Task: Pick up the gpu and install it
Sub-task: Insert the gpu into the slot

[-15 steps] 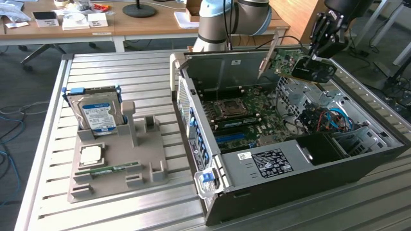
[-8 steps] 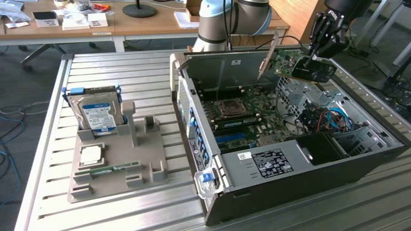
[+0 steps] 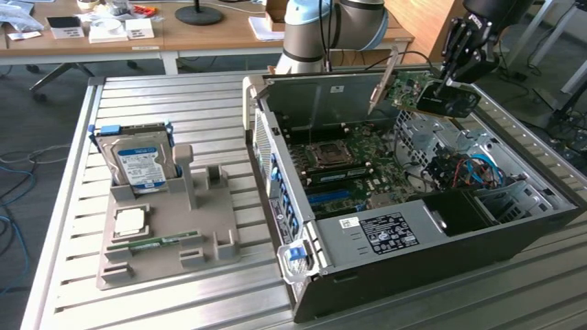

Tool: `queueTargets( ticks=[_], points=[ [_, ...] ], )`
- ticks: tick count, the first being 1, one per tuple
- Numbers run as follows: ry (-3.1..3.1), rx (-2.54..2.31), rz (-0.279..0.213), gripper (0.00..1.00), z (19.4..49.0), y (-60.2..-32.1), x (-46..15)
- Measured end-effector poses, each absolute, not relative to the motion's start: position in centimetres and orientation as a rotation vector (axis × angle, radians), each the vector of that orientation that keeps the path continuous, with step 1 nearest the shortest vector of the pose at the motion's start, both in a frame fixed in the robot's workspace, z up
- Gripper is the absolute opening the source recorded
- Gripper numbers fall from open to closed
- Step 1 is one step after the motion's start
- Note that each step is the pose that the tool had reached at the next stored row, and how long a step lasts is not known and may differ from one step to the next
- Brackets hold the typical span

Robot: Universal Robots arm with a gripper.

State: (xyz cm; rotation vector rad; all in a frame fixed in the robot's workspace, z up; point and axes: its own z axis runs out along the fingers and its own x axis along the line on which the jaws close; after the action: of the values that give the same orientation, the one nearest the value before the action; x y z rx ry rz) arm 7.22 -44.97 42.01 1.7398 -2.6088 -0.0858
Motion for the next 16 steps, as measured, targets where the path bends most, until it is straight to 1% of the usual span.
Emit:
queueTargets(
  ticks=[16],
  points=[
    [-2.578,1.784,-0.086,0.27,42.01,-44.97,7.22]
  ],
)
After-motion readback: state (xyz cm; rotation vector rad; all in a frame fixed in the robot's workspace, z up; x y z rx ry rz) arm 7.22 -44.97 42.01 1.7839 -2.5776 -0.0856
